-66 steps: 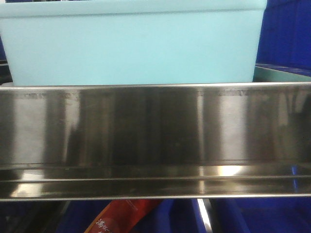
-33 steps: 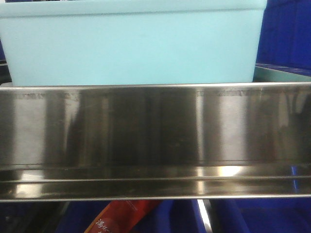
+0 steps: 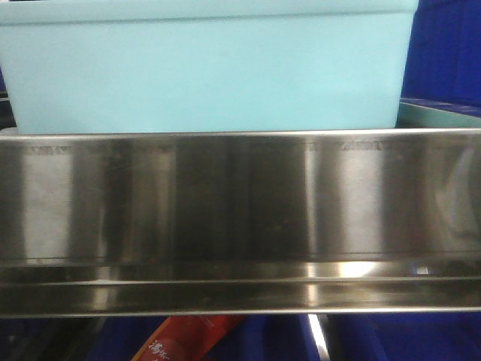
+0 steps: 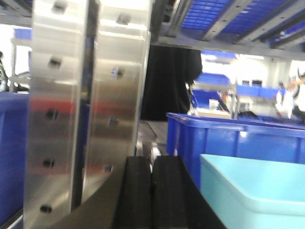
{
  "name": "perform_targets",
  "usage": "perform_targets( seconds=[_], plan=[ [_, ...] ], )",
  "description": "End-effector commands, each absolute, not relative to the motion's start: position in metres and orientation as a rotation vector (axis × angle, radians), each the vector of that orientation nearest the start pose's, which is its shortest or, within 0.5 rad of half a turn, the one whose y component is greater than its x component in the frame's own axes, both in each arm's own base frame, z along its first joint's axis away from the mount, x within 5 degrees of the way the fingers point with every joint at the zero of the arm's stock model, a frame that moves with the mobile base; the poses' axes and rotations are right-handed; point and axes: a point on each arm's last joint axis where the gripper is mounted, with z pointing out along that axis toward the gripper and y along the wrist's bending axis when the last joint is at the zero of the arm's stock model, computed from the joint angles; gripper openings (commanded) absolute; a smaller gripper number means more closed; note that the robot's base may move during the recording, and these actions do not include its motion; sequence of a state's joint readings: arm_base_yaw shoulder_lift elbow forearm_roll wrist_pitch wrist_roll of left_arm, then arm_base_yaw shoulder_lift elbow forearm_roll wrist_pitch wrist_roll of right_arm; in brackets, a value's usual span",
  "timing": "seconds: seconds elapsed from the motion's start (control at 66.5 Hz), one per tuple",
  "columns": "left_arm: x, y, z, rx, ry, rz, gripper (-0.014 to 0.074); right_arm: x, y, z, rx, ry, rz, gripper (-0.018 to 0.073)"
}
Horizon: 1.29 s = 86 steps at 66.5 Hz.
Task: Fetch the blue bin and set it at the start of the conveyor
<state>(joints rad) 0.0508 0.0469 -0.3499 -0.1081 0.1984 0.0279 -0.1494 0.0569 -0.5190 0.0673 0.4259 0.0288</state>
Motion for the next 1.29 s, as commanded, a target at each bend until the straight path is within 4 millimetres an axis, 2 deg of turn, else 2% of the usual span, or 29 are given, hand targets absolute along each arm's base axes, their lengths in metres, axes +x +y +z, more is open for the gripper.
perform_targets(
  seconds=[0.0, 0.06, 0.135, 0.226, 0.271, 0.316, 0.451, 0.512, 0.632, 0.813, 1.038, 1.174, 1.279],
  plan=[
    [0.033, -0.001, 0.325, -0.049, 1.446, -0.019, -0.0048, 0.013, 0.001, 0.355, 0.145, 1.469, -0.025, 0.0335],
    [0.035, 0.0, 0.337, -0.04, 1.445, 0.0, 0.0053, 0.019, 0.0, 0.359, 0.147, 1.486, -0.027, 0.0491],
    [0.041, 0.001, 0.343, -0.036, 1.443, 0.011, 0.0202, 0.025, -0.001, 0.359, 0.149, 1.507, -0.031, 0.0578],
    [0.048, 0.001, 0.346, -0.047, 1.456, -0.007, 0.042, 0.033, -0.003, 0.358, 0.149, 1.531, -0.041, 0.0561],
    [0.051, 0.0, 0.346, -0.049, 1.482, -0.022, 0.0507, 0.036, -0.003, 0.359, 0.123, 1.538, -0.07, 0.0558],
    [0.054, -0.001, 0.348, -0.043, 1.512, -0.039, 0.0556, 0.038, -0.003, 0.361, 0.088, 1.547, -0.099, 0.0558],
    [0.063, -0.006, 0.359, 0.029, 1.583, -0.108, 0.0556, 0.046, 0.001, 0.372, 0.034, 1.57, -0.057, 0.0558],
    [0.07, -0.013, 0.367, 0.13, 1.619, -0.141, 0.0539, 0.055, 0.006, 0.378, 0.007, 1.62, 0.016, 0.0558],
    [0.092, -0.03, 0.384, 0.295, 1.718, -0.213, 0.0527, 0.077, 0.011, 0.386, -0.036, 1.708, 0.13, 0.0558],
    [0.132, -0.065, 0.402, 0.454, 1.851, -0.324, 0.0527, 0.105, 0.018, 0.405, -0.138, 1.792, 0.193, 0.0558],
    [0.193, -0.097, 0.421, 0.435, 1.973, -0.391, 0.0527, 0.159, 0.038, 0.442, -0.295, 1.878, 0.3, 0.0558],
    [0.227, -0.106, 0.429, 0.366, 2.069, -0.395, 0.0527, 0.199, 0.054, 0.456, -0.388, 1.99, 0.361, 0.0558],
    [0.249, -0.103, 0.431, 0.299, 2.172, -0.373, 0.0527, 0.227, 0.06, 0.46, -0.338, 2.141, 0.345, 0.0558]
  ],
)
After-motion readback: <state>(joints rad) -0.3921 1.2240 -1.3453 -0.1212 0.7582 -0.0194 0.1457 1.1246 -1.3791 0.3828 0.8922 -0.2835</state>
